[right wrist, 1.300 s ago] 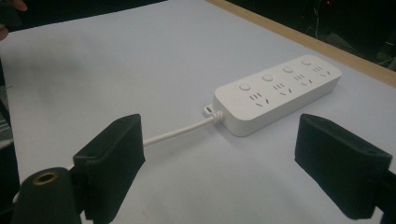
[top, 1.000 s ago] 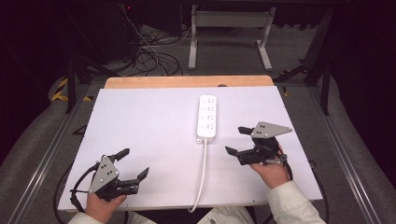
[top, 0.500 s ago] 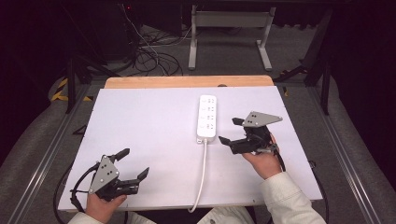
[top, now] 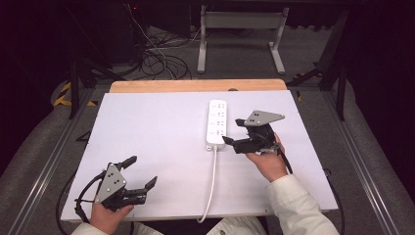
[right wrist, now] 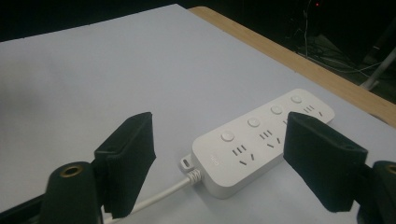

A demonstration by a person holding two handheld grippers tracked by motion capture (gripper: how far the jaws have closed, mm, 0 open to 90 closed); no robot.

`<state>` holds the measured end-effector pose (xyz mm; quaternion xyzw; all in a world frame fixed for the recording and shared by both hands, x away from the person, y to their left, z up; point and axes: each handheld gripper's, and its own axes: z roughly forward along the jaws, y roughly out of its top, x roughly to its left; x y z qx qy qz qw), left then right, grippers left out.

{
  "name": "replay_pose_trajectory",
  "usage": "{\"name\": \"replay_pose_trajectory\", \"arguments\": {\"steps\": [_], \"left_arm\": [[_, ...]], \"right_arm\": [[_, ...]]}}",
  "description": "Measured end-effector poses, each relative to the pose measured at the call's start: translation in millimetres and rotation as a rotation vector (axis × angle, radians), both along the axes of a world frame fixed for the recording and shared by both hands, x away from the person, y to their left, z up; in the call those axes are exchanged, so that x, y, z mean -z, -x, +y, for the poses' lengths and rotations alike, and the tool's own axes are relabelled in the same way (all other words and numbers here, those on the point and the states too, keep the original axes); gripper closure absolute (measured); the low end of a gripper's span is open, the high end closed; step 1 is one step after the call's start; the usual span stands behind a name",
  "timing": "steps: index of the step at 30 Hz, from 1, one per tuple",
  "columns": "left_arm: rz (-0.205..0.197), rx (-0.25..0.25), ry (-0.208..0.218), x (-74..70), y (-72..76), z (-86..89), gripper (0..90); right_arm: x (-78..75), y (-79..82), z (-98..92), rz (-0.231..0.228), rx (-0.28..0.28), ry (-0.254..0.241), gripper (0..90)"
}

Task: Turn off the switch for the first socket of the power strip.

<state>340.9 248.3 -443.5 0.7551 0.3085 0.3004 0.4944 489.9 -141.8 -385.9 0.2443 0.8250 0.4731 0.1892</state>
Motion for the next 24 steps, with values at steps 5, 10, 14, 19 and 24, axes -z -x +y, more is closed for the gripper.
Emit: {"name": "replay_pose_trajectory", "arguments": {"steps": [5, 10, 14, 19, 24], "left_arm": [[-0.003, 0.000, -0.002, -0.2, 0.0, 0.2, 13.7], [-0.002, 0.001, -0.001, -0.2, 0.0, 0.4, 13.7], [-0.002, 0.001, -0.002, -0.3, 0.0, 0.3, 13.7], [0.000, 0.001, 0.000, -0.2, 0.1, 0.0, 13.7], [-0.002, 0.000, 0.001, -0.2, -0.3, 0.3, 13.7]], "right_arm": [[-0.9, -5.0, 7.8, 0.001, 0.004, 0.011, 27.7], [0.9, -8.1, 10.1, 0.021, 0.021, 0.004, 38.7], [1.9, -8.5, 12.5, 0.009, 0.045, 0.014, 51.0], [6.3, -19.3, 18.6, 0.040, 0.057, 0.007, 80.3], [9.8, -26.9, 24.7, 0.047, 0.067, 0.004, 90.0]]}}
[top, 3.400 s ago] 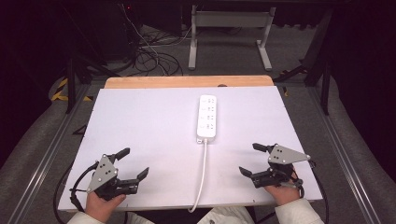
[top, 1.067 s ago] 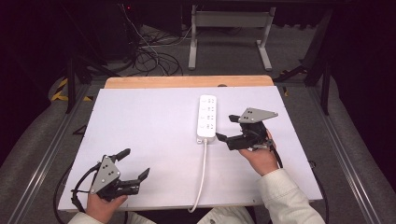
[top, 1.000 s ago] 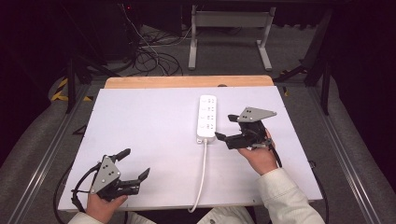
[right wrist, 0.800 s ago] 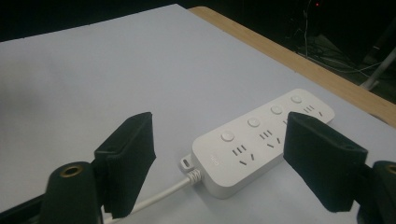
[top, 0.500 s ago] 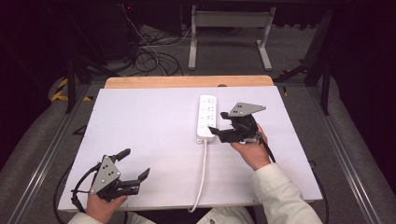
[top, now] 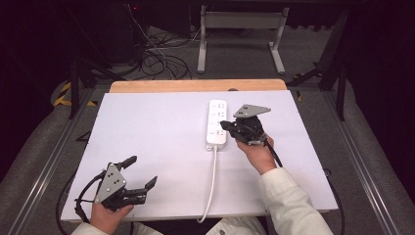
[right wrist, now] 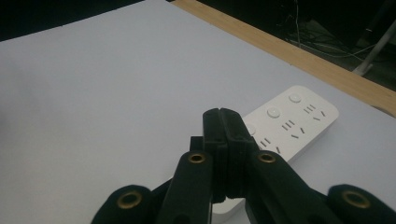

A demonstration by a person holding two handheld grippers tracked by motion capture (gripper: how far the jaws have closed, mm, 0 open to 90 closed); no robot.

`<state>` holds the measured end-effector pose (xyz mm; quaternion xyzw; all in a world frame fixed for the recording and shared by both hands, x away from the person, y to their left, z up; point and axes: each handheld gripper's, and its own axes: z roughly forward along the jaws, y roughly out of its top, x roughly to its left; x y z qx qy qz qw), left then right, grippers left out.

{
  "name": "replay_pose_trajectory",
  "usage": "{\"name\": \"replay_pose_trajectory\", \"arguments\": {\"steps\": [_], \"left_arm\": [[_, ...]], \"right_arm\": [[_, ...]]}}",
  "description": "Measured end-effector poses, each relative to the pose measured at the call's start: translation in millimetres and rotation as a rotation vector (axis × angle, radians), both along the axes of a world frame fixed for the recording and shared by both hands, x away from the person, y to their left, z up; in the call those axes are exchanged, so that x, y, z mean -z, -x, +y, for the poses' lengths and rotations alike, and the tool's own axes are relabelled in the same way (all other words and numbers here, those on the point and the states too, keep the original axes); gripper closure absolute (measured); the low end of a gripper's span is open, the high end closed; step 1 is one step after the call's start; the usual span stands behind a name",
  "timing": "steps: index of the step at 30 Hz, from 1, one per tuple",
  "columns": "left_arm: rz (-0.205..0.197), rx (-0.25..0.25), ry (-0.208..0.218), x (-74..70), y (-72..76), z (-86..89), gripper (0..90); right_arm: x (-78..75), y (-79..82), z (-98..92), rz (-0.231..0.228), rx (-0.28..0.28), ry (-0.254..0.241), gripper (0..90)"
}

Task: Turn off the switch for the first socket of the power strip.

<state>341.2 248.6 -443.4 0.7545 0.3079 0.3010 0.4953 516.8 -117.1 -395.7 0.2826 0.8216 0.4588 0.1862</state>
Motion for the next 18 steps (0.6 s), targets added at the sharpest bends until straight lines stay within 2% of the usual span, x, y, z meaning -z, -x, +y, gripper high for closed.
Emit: {"name": "replay_pose_trajectory", "arguments": {"steps": [11, 15, 18], "left_arm": [[-0.003, 0.003, -0.003, -0.3, 0.1, 0.9, 13.8], [-0.003, 0.001, -0.002, -0.2, 0.2, 0.8, 13.7], [-0.004, 0.002, 0.000, -0.2, 0.4, 0.8, 13.7]], "right_arm": [[18.1, -22.5, 25.8, 0.046, 0.010, 0.050, 90.0], [26.0, -28.1, 32.6, 0.053, 0.029, 0.051, 90.0], [33.2, -34.1, 36.3, 0.065, 0.048, 0.073, 90.0]]}}
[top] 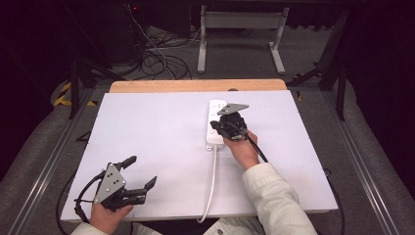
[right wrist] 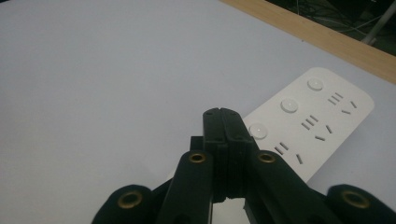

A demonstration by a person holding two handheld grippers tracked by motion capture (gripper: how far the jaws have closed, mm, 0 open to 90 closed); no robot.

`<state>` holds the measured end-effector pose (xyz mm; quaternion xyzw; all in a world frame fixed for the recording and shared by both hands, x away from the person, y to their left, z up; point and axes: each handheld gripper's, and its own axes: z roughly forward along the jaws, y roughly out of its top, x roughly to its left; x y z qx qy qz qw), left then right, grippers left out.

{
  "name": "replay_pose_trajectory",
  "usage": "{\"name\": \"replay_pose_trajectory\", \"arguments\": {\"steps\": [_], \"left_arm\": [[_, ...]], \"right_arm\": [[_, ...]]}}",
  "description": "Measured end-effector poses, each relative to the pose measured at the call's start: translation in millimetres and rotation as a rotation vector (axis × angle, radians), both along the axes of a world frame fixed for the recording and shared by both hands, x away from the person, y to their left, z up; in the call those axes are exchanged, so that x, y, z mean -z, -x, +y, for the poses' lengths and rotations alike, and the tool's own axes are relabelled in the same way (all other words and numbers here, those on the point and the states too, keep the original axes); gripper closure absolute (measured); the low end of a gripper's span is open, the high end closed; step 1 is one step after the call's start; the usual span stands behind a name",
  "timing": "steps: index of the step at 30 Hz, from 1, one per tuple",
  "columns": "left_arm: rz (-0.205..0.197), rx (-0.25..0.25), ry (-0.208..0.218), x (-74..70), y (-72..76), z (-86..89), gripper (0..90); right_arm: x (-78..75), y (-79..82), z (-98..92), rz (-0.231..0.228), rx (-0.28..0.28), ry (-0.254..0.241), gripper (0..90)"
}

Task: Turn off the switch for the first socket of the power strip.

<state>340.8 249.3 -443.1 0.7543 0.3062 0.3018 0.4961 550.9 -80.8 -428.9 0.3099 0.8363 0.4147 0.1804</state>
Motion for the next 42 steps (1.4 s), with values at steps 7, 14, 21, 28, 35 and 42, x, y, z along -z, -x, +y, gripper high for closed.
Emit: {"name": "replay_pose_trajectory", "arguments": {"steps": [7, 14, 21, 28, 35, 42], "left_arm": [[0.002, 0.000, -0.002, 0.2, -0.2, 0.3, 13.7], [0.003, -0.003, -0.003, 0.5, -0.4, -0.1, 13.8], [0.002, -0.002, -0.005, 0.7, -0.6, 0.0, 13.8], [0.003, 0.000, -0.005, 0.7, -0.6, -0.2, 13.8], [0.000, 0.001, -0.012, 0.5, -0.7, 0.1, 13.7], [0.000, 0.000, -0.014, 0.4, -0.5, -0.1, 13.7]], "right_arm": [[6.1, -3.3, 3.6, -0.008, 0.012, 0.031, 90.0], [14.0, -8.6, 7.1, 0.004, 0.029, 0.061, 90.0], [19.4, -9.6, 11.1, 0.009, 0.029, 0.074, 90.0], [25.5, -11.1, 15.5, 0.020, 0.027, 0.092, 90.0], [27.8, -11.5, 17.0, 0.023, 0.030, 0.104, 90.0], [29.1, -10.7, 17.8, 0.025, 0.035, 0.103, 90.0]]}}
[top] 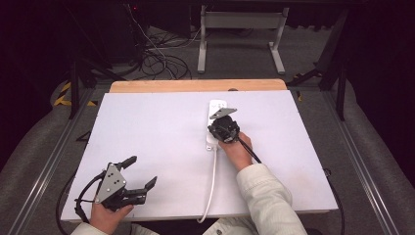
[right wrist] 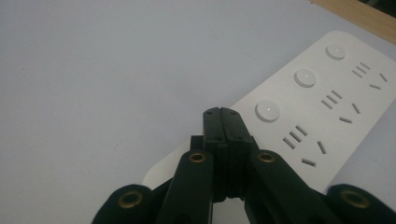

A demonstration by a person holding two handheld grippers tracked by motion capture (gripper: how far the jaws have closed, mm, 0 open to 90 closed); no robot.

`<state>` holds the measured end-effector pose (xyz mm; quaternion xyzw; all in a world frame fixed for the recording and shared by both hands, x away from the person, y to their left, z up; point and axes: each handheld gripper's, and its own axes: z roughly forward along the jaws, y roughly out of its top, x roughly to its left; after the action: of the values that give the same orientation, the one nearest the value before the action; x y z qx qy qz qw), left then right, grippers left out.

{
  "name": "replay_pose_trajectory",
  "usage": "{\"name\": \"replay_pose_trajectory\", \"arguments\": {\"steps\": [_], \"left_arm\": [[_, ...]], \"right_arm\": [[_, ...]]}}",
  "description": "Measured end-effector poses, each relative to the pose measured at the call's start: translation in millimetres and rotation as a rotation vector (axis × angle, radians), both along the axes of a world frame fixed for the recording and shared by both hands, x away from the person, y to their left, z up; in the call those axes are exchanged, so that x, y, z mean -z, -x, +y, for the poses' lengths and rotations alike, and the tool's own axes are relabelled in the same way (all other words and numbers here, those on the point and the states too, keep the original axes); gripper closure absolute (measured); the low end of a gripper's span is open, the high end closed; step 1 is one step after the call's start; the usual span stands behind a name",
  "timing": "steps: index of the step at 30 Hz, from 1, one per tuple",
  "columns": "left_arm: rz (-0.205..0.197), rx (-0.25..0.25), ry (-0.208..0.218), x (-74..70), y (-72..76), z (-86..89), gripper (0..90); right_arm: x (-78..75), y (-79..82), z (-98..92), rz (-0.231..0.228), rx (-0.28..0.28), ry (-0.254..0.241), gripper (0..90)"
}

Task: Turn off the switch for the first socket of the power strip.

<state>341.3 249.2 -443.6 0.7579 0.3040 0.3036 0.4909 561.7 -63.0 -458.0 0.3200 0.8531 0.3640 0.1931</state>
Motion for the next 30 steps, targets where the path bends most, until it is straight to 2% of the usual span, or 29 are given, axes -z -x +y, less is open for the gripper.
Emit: {"name": "replay_pose_trajectory", "arguments": {"steps": [11, 14, 22, 25, 30], "left_arm": [[0.002, 0.000, -0.001, 0.1, -0.1, 0.0, 13.8], [0.002, -0.001, -0.002, 0.1, -0.1, 0.0, 13.7], [0.002, 0.000, -0.002, 0.1, 0.0, 0.2, 13.7], [0.004, -0.002, -0.001, 0.3, 0.1, 0.0, 13.8], [0.003, -0.003, 0.000, 0.1, 0.5, 0.0, 13.8]], "right_arm": [[2.2, 0.6, -0.3, 0.004, 0.005, -0.006, 90.0], [2.4, 1.6, 0.7, -0.006, 0.009, 0.004, 90.0], [3.8, 3.6, 0.9, -0.017, 0.016, 0.000, 90.0], [4.9, 3.9, -0.1, -0.018, 0.022, -0.015, 90.0], [5.6, 5.4, 0.8, -0.035, 0.023, -0.006, 90.0]]}}
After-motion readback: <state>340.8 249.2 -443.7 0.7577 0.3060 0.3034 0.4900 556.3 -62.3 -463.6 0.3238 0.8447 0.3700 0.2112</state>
